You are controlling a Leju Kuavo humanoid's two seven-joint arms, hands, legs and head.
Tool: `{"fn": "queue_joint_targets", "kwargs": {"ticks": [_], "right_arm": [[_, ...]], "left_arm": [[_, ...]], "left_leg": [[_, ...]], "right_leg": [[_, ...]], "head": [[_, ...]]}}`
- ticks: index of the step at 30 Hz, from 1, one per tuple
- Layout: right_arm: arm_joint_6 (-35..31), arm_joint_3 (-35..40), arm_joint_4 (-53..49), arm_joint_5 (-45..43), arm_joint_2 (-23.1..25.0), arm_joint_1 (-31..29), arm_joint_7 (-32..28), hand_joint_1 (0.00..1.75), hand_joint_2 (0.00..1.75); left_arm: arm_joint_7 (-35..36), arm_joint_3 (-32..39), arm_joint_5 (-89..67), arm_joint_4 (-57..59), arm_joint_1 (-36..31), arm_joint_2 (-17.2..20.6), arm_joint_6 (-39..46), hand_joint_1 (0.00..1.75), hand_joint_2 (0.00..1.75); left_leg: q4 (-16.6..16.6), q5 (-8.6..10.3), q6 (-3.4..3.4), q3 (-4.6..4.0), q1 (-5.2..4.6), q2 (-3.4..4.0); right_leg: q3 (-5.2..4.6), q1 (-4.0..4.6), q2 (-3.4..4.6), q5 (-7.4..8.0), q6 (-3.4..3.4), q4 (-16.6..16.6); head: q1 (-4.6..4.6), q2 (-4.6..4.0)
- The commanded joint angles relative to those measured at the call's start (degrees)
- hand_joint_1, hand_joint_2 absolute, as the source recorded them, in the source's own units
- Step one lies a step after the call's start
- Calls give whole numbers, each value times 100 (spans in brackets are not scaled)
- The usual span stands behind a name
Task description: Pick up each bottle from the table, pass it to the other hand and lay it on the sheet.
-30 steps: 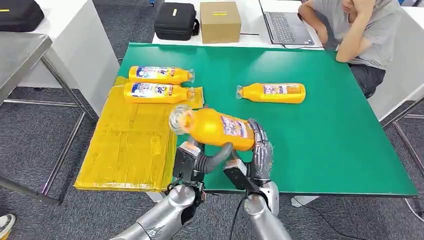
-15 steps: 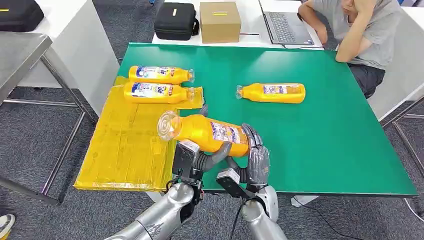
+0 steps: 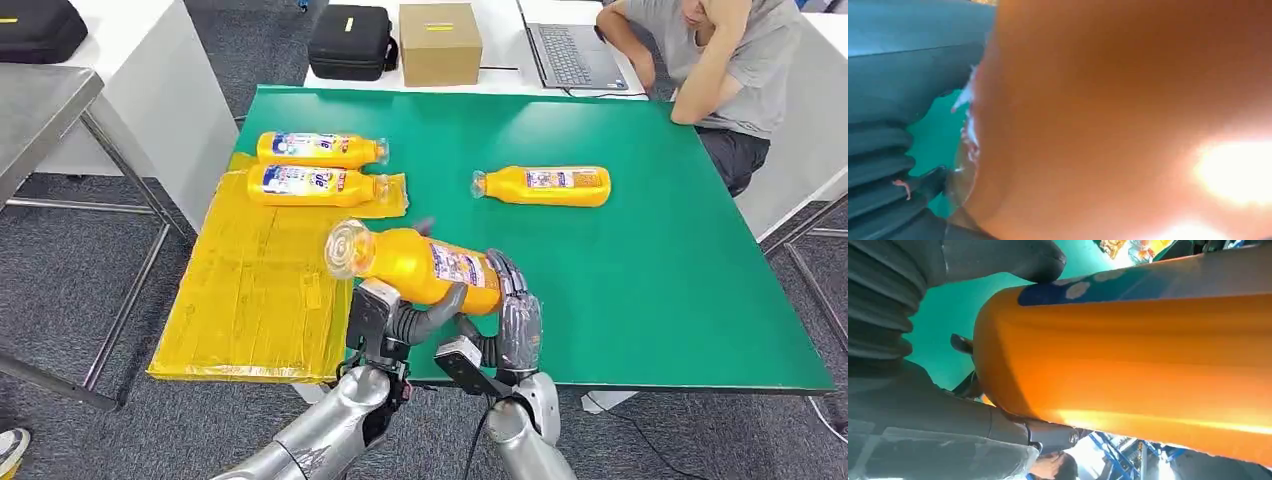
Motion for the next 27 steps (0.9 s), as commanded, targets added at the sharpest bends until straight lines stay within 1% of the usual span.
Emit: {"fn": "queue_joint_targets", "kwargs": {"ticks": [1, 2, 4, 5, 6, 7, 8, 9, 10, 11, 12, 13, 14, 16, 17, 19, 20, 22, 24, 25, 26, 27], "right_arm": [[2, 196, 427, -121, -31, -146, -13, 175, 175], [2, 203, 464, -76, 2, -139, -13, 175, 175], [2, 264, 601, -196, 40, -160, -13, 175, 175], [2, 271, 698, -304, 61, -170, -13, 171, 175], [2, 298, 782, -406, 53, -201, -13, 140, 175], [2, 314, 846, -456, 42, -221, -13, 51, 175], [2, 306, 827, -450, 33, -213, -13, 5, 175], [2, 311, 830, -454, 31, -211, -13, 0, 175], [2, 364, 881, -579, 15, -231, -13, 0, 175], [2, 470, 976, -822, -8, -284, -13, 0, 175], [2, 471, 1004, -881, -11, -304, -13, 0, 175], [2, 481, 1030, -880, -11, -329, -13, 0, 175], [2, 439, 1013, -837, -2, -321, -13, 0, 175], [2, 347, 1008, -823, 26, -294, -13, 0, 175], [2, 312, 1040, -808, 25, -283, -13, 0, 175], [2, 312, 1040, -808, 25, -283, -13, 0, 175], [2, 300, 1020, -811, 17, -255, -13, 0, 175], [2, 276, 1093, -861, 9, -245, -13, 0, 175], [2, 207, 1117, -870, 1, -226, -13, 0, 175], [2, 172, 1130, -894, -21, -226, -13, 0, 175], [2, 120, 1102, -868, -25, -206, -13, 0, 175], [2, 69, 1089, -861, -19, -186, -13, 0, 175]], "left_arm": [[-18, 257, 0, -137, -201, 84, 208, 175, 175], [-18, 285, -25, -194, -206, 110, 233, 175, 175], [-18, 364, -128, -294, -193, 146, 313, 175, 175], [-18, 442, -269, -365, -163, 166, 406, 175, 175], [-18, 486, -323, -367, -150, 170, 427, 175, 175], [-18, 550, -343, -326, -147, 168, 431, 175, 175], [-18, 566, -361, -312, -148, 170, 418, 175, 175], [-18, 564, -366, -313, -148, 172, 411, 175, 175], [-18, 571, -409, -323, -128, 177, 364, 175, 175], [-18, 613, -454, -333, -87, 166, 307, 175, 175], [-18, 613, -479, -340, -73, 165, 296, 175, 175], [-18, 603, -502, -349, -59, 164, 302, 175, 175], [-18, 606, -519, -342, -54, 160, 286, 175, 175], [-18, 639, -521, -260, -89, 132, 293, 175, 175], [-18, 660, -529, -229, -113, 131, 322, 175, 175], [-18, 660, -529, -229, -113, 131, 322, 175, 175], [-18, 693, -515, -196, -140, 145, 325, 175, 175], [-18, 795, -519, -119, -169, 194, 443, 175, 175], [-18, 908, -544, -95, -173, 257, 491, 175, 175], [-18, 981, -508, -51, -180, 296, 451, 175, 175], [-18, 1019, -497, -25, -186, 314, 415, 175, 175], [-18, 1059, -498, -1, -190, 319, 408, 175, 175]], "left_leg": [[0, -7, -10, 15, 5, 7], [2, -17, -17, 33, 6, 13], [0, -8, -11, 15, 5, 10], [2, -17, -17, 33, 6, 16], [-1, -12, -14, 25, 6, 15], [-4, -8, -13, 22, 6, 11], [3, -19, -19, 37, 10, 15], [-4, -11, -14, 29, 6, 13], [-4, -8, -13, 26, 5, 11], [-3, -16, -18, 41, 8, 16], [-4, -8, -12, 24, 6, 13], [-3, -8, -12, 20, 6, 13], [-2, -15, -17, 35, 6, 19], [-5, -5, -11, 17, 3, 9], [-2, -12, -16, 29, 5, 13], [-4, -7, -13, 20, 5, 7], [-3, -16, -19, 39, 7, 13], [-4, -4, -11, 16, 4, 6], [-6, -14, -20, 42, 6, 13], [-7, -4, -12, 20, 4, 9], [-6, -13, -19, 40, 7, 16], [-7, -5, -12, 22, 4, 12]], "right_leg": [[13, 6, 3, -5, -9, -1], [29, 8, 5, -15, -16, 4], [13, 5, 6, -5, -10, 0], [28, 7, 9, -15, -16, 5], [21, 7, 9, -9, -13, 1], [19, 7, 5, -7, -11, -2], [33, 11, 7, -16, -17, 3], [25, 7, 6, -9, -12, -2], [22, 5, 6, -7, -10, -2], [36, 8, 8, -15, -16, 0], [21, 6, 8, -5, -10, -4], [19, 6, 8, -4, -10, -3], [31, 7, 12, -11, -14, 0], [16, 3, 5, -4, -8, -3], [26, 5, 7, -10, -13, 0], [19, 5, 3, -6, -10, -2], [35, 8, 6, -15, -16, 2], [16, 4, 2, -4, -9, -2], [37, 7, 6, -14, -17, -1], [18, 5, 5, -3, -9, -5], [36, 8, 9, -11, -16, -2], [20, 5, 8, -3, -10, -5]], "head": [[0, -2], [2, 0], [0, 0], [2, 0], [0, 0], [0, 0], [0, 0], [0, -2], [0, -2], [2, 0], [0, 0], [2, 0], [0, 0], [2, 0], [0, 0], [2, 0], [0, 0], [2, 0], [0, 0], [2, 0], [0, 0], [0, 0]]}}
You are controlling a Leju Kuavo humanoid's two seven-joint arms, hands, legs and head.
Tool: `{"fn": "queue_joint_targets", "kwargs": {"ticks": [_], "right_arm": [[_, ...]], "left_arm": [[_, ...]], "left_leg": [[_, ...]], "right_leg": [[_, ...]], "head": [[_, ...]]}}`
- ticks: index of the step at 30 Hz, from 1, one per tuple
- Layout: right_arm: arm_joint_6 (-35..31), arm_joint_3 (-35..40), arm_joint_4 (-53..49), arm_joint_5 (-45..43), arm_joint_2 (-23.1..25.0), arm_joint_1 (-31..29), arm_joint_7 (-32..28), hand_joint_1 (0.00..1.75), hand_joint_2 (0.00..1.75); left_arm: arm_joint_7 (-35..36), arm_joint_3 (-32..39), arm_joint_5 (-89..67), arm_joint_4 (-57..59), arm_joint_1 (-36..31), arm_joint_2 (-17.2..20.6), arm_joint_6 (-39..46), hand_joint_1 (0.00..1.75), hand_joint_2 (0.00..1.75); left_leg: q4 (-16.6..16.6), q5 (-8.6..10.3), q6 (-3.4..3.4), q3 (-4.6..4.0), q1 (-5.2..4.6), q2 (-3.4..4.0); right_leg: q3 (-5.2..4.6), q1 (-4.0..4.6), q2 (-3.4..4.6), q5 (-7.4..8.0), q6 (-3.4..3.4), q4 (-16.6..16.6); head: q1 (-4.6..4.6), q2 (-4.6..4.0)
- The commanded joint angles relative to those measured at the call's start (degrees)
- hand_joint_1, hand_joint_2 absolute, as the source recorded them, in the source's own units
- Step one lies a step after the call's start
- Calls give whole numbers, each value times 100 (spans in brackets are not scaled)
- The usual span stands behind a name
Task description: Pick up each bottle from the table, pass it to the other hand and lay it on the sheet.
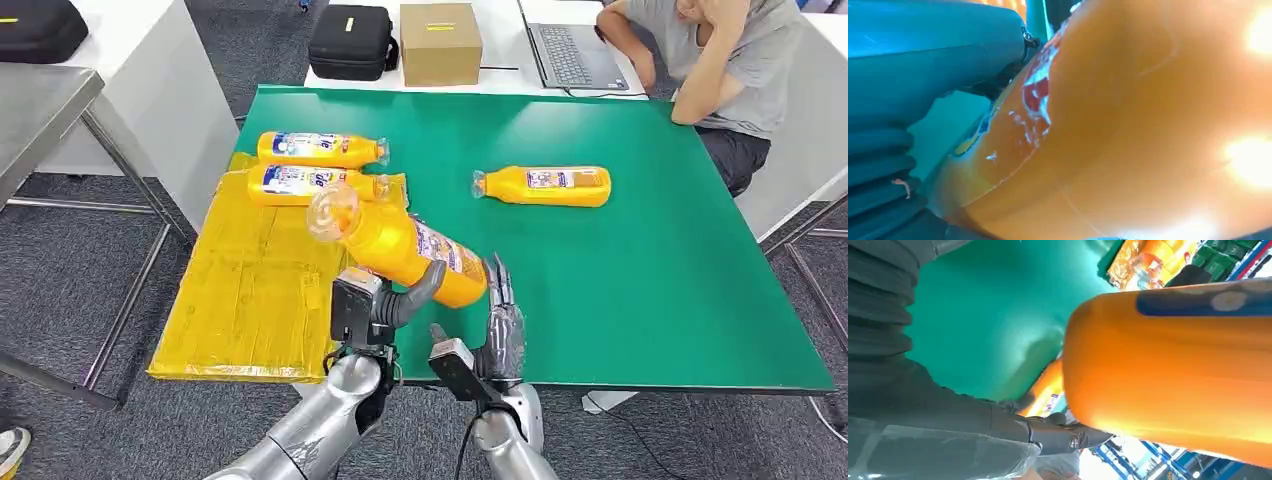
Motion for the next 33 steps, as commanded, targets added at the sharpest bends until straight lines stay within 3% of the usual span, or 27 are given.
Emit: {"fn": "queue_joint_targets", "kwargs": {"ticks": [1, 6, 9, 11, 15, 18, 19, 20, 21, 23, 26, 33], "right_arm": [[2, -228, 464, -42, -113, -127, 0, 0, 175], [2, -334, 407, -119, -117, -17, 0, 0, 175], [2, -320, 444, -272, -117, 19, 0, 0, 175], [2, -329, 445, -290, -124, 25, 0, 0, 175], [2, -333, 470, -442, -126, 43, 0, 0, 175], [2, -331, 448, -480, -141, 57, 0, 0, 175], [2, -315, 429, -550, -152, 66, 0, 0, 175], [2, -315, 429, -550, -152, 66, 0, 0, 175], [2, -308, 383, -571, -164, 99, 0, 0, 175], [2, -314, 386, -573, -168, 95, 0, 0, 175], [2, -285, 367, -645, -211, 109, 0, 0, 175], [2, -257, 377, -662, -227, 113, 0, 0, 175]], "left_arm": [[11, 412, 33, 349, -252, 310, -17, 175, 175], [11, 453, -311, 348, -297, 410, 303, 175, 175], [11, 495, -1289, 757, -500, 782, 1259, 175, 175], [11, 596, -1333, 797, -517, 902, 1259, 175, 175], [11, 1880, -2823, 1005, -455, 796, 1259, 175, 175], [11, 2136, -3266, 1087, -516, 907, 1259, 175, 175], [11, 2879, -4478, 1094, -468, 818, 1259, 175, 175], [11, 2879, -4478, 1094, -468, 818, 1259, 175, 175], [11, 3348, -5208, 1326, -529, 713, 1259, 175, 175], [11, 3404, -5289, 1397, -565, 710, 1259, 175, 175], [336, 3979, -6711, 1397, -578, 725, 1259, 175, 175], [519, 4131, -7209, 1325, -531, 726, 1259, 175, 175]], "left_leg": [[-6, -13, -16, 39, 5, 15], [-4, -10, -13, 29, 5, 7], [-4, -18, -19, 47, 6, 16], [-9, -9, -15, 35, 5, 20], [-7, -17, -23, 54, 7, 25], [-4, -10, -16, 32, 6, 24], [-5, -15, -21, 44, 6, 29], [-5, -3, -17, 24, 4, 21], [-4, -9, -23, 37, 8, 26], [-1, -12, -26, 43, 9, 16], [-1, -7, -23, 32, 7, 18], [5, -13, -27, 36, 9, 13]], "right_leg": [[34, 6, 8, -11, -15, -3], [26, 6, 2, -9, -11, -3], [40, 7, 8, -16, -18, -1], [29, 6, 15, -5, -13, -7], [42, 9, 16, -15, -21, 1], [22, 6, 17, -7, -13, 4], [30, 6, 21, -12, -17, 8], [12, 4, 16, -4, -10, 7], [23, 8, 20, -8, -15, 8], [31, 9, 8, -16, -18, 12], [20, 6, 12, -10, -13, 11], [24, 9, 5, -18, -17, 18]], "head": [[2, 0], [2, 0], [2, 0], [2, 0], [2, 0], [0, 0], [2, 0], [0, 0], [0, 0], [2, 0], [0, 0], [2, 0]]}}
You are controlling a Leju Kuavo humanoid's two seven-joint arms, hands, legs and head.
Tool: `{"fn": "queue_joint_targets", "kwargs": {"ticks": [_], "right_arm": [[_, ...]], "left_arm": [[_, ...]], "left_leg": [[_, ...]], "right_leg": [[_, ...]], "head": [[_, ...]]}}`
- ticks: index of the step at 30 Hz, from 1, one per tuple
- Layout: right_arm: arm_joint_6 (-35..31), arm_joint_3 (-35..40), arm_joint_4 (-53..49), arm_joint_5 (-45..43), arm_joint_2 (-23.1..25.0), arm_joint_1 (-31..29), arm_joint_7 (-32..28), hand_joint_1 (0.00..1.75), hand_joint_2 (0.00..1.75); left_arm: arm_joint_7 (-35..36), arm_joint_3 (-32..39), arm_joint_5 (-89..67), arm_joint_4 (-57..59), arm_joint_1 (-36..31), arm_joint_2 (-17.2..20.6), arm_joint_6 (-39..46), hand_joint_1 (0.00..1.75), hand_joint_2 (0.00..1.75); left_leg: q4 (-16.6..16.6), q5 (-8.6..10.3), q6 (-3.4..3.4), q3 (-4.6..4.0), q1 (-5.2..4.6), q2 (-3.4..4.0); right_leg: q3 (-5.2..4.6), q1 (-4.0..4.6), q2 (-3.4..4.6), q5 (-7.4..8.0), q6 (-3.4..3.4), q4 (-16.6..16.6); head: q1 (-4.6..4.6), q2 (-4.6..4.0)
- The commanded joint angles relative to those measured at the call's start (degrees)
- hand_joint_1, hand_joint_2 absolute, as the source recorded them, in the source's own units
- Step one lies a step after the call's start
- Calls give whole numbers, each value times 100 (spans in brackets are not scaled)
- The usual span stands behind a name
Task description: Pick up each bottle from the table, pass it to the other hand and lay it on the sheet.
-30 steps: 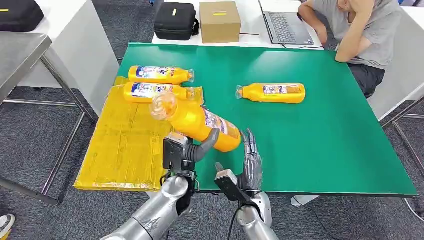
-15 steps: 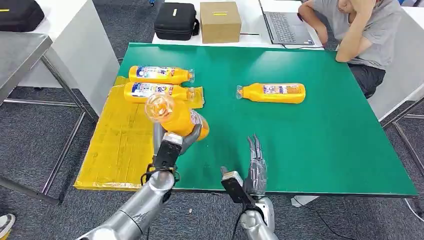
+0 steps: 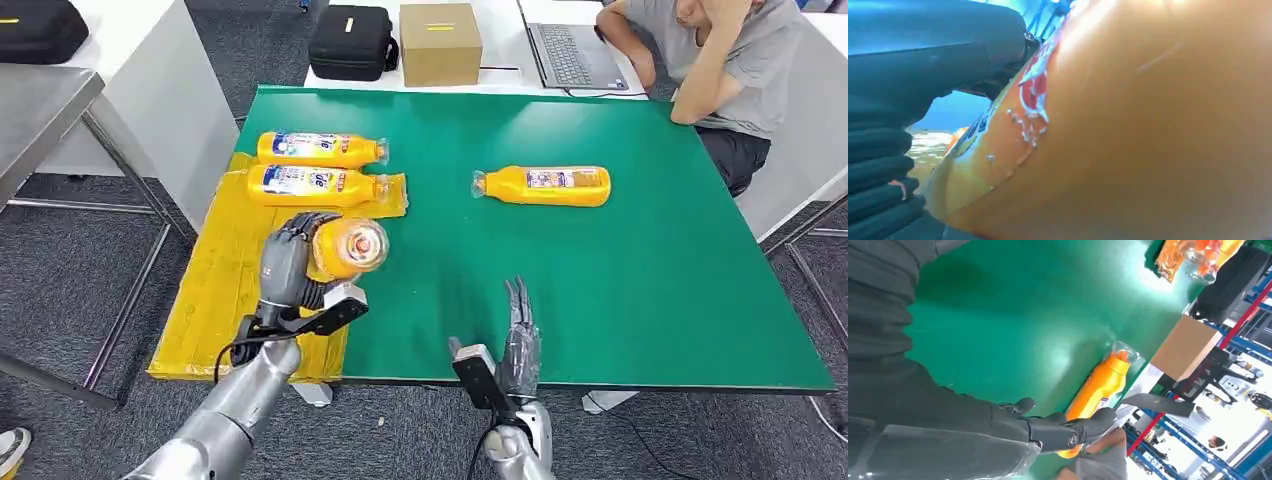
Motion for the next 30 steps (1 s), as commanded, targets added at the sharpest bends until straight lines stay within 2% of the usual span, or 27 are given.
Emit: {"fn": "queue_joint_targets", "kwargs": {"ticks": [1, 3, 4, 5, 8, 9, 11, 15, 18, 20, 21, 26, 30], "right_arm": [[2, -11, 192, -38, -137, -99, 0, 0, 175], [2, -39, 177, -17, -188, -86, 0, 0, 175], [2, -62, 172, -29, -185, -89, 0, 0, 175], [2, -110, 132, -74, -194, -82, 0, 0, 175], [2, -256, 64, -148, -143, -56, 0, 0, 175], [2, -242, 37, -149, -147, -39, 0, 0, 175], [2, -188, -7, -176, -160, 9, 0, 0, 175], [2, -188, -7, -176, -160, 9, 0, 0, 175], [2, -119, 47, -282, -221, -36, 0, 0, 175], [2, -82, 59, -304, -258, -53, 0, 0, 175], [2, -65, 82, -317, -279, -68, 0, 0, 175], [2, -69, 83, -303, -283, -66, 0, 0, 175], [2, -54, 75, -310, -326, -20, 0, 0, 175]], "left_arm": [[300, 781, -687, 446, -318, 81, 37, 175, 175], [926, 940, -2091, 256, -327, 172, 37, 175, 175], [978, 924, -2222, 276, -333, 182, 37, 175, 175], [1409, 767, -2788, 441, -436, 307, 37, 175, 175], [1983, 479, -3348, 625, -535, 471, 37, 175, 175], [2336, 328, -3611, 680, -585, 536, 37, 175, 175], [3030, -440, -3614, 824, -661, 773, 37, 175, 175], [3030, -440, -3614, 824, -661, 773, 37, 175, 175], [4199, -2014, -3614, 1503, -987, 1136, 37, 175, 175], [4414, -2303, -3614, 1933, -1132, 1169, 37, 175, 175], [4601, -2595, -3614, 2245, -1240, 1164, 15, 175, 175], [4661, -2670, -3614, 2350, -1277, 1155, -15, 175, 175], [4768, -3181, -3614, 2542, -1362, 1133, -616, 175, 175]], "left_leg": [[0, -14, -14, 28, 6, 7], [0, -13, -14, 26, 7, 5], [0, -9, -11, 18, 6, 4], [3, -16, -16, 29, 7, 7], [0, -5, -10, 10, 5, 6], [2, -12, -16, 24, 7, 6], [3, -16, -20, 32, 9, 3], [2, -11, -21, 28, 7, 3], [0, -3, -15, 15, 4, -6], [9, -16, -23, 33, 8, -4], [-1, -2, -15, 16, 4, -2], [0, -4, -17, 15, 5, 5], [4, -10, -22, 23, 7, 2]], "right_leg": [[26, 7, -1, -14, -13, 2], [24, 8, -2, -12, -13, 1], [18, 6, -1, -8, -11, 0], [27, 8, 0, -15, -15, 5], [10, 5, 1, -3, -9, 0], [22, 8, -1, -12, -15, 4], [30, 10, -5, -17, -18, 7], [24, 8, -4, -16, -16, 9], [14, 5, -11, -10, -10, 8], [32, 9, -12, -22, -18, 17], [12, 4, -6, -8, -10, 7], [11, 5, 1, -7, -11, 7], [20, 7, -3, -15, -14, 12]], "head": [[-2, 0], [0, 0], [0, -2], [0, -2], [0, 0], [0, 0], [0, 0], [0, 0], [0, 0], [0, 0], [0, 0], [0, 0], [0, 0]]}}
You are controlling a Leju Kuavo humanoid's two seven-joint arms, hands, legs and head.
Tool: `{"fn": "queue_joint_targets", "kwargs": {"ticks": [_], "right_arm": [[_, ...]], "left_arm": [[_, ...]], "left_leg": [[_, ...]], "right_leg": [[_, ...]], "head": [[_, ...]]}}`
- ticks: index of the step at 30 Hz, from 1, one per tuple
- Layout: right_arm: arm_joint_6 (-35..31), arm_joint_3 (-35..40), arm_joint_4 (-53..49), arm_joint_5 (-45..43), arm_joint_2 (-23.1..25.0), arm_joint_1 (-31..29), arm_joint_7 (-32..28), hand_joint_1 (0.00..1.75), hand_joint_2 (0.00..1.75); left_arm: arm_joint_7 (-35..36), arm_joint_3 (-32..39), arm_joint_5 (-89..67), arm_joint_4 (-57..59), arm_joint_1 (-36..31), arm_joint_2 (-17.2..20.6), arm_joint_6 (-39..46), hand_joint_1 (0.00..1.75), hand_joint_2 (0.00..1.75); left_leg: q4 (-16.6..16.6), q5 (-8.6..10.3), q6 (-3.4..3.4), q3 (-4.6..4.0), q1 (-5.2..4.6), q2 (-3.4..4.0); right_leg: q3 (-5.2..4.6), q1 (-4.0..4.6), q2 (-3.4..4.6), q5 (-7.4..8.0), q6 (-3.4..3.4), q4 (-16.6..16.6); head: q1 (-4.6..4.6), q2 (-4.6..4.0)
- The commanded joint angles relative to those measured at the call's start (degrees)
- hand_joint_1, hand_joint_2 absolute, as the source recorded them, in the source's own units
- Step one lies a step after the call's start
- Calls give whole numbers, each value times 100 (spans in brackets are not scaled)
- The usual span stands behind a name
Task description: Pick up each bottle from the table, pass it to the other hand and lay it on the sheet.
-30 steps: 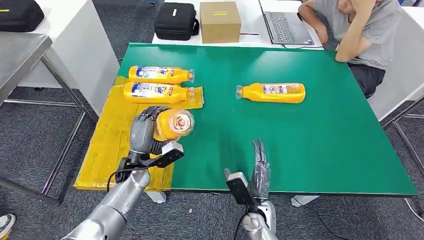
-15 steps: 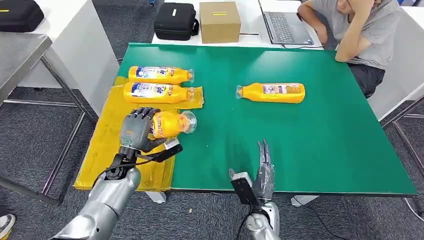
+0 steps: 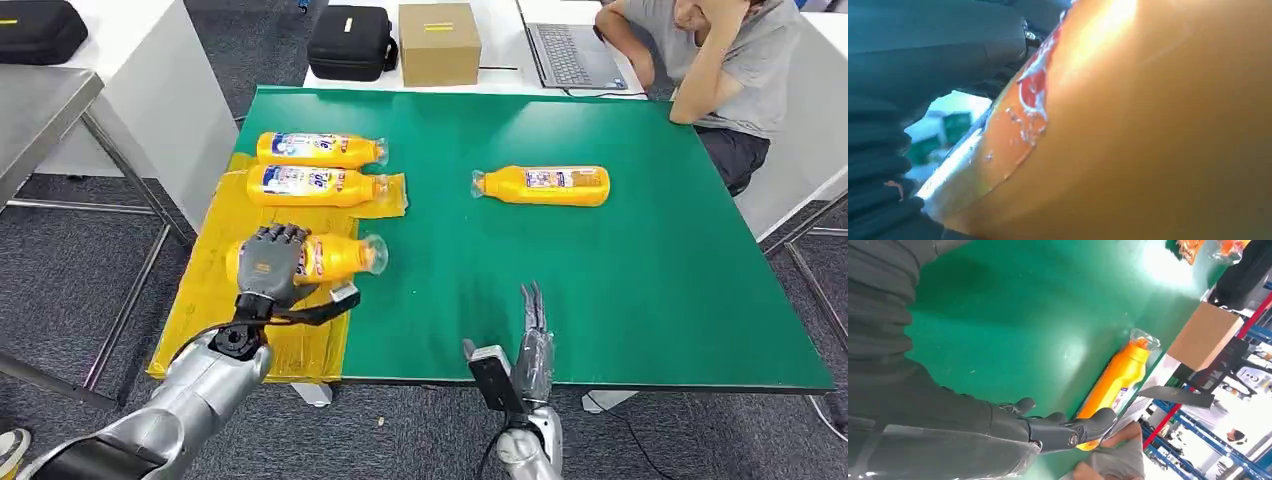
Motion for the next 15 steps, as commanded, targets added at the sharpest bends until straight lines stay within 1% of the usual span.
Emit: {"fn": "queue_joint_targets", "kwargs": {"ticks": [1, 2, 3, 5, 7, 10, 12, 13, 15], "right_arm": [[2, 51, 113, -56, -172, -91, 0, 0, 175], [2, 65, 119, -57, -188, -89, 0, 0, 175], [2, 111, 137, -90, -205, -68, 0, 0, 175], [2, 192, 177, -123, -229, -95, 0, 0, 175], [2, 193, 162, -64, -231, -104, 0, 0, 175], [2, 290, 44, -158, -239, -84, 0, 0, 175], [2, 290, 44, -158, -239, -84, 0, 0, 175], [2, 290, 44, -158, -239, -84, 0, 0, 175], [2, 290, 44, -158, -239, -84, 0, 0, 175]], "left_arm": [[104, -1318, 1, 1052, -569, 173, -707, 175, 175], [117, -1352, 1, 1066, -562, 164, -785, 175, 175], [90, -1247, 118, 1056, -502, 138, -844, 175, 175], [133, -1505, 1, 1099, -498, 162, -1101, 175, 175], [176, -1609, 1, 1085, -454, 184, -1188, 175, 175], [277, -1601, 1, 1072, -387, 226, -1263, 175, 175], [277, -1601, 1, 1072, -387, 226, -1263, 175, 175], [277, -1601, 1, 1072, -387, 226, -1263, 175, 175], [277, -1601, 1, 1072, -387, 226, -1263, 175, 175]], "left_leg": [[3, -12, -12, 19, 7, 3], [4, -19, -17, 35, 8, 4], [3, -13, -12, 23, 7, 4], [-1, -12, -12, 26, 6, 7], [-3, -8, -9, 19, 4, 11], [-2, -15, -15, 33, 5, 17], [-2, -9, -10, 20, 3, 12], [-1, -16, -16, 34, 5, 19], [-4, -9, -12, 25, 3, 15]], "right_leg": [[20, 8, -3, -11, -11, 1], [34, 9, -4, -20, -16, 5], [22, 8, -2, -12, -12, 2], [25, 7, 1, -11, -12, -1], [16, 5, 6, -5, -9, -3], [27, 7, 9, -11, -15, 1], [16, 4, 7, -6, -9, 1], [26, 6, 11, -13, -14, 6], [18, 4, 9, -6, -10, 4]], "head": [[2, 0], [0, 0], [0, 0], [0, 0], [0, 0], [0, 0], [0, 0], [0, 0], [0, 0]]}}
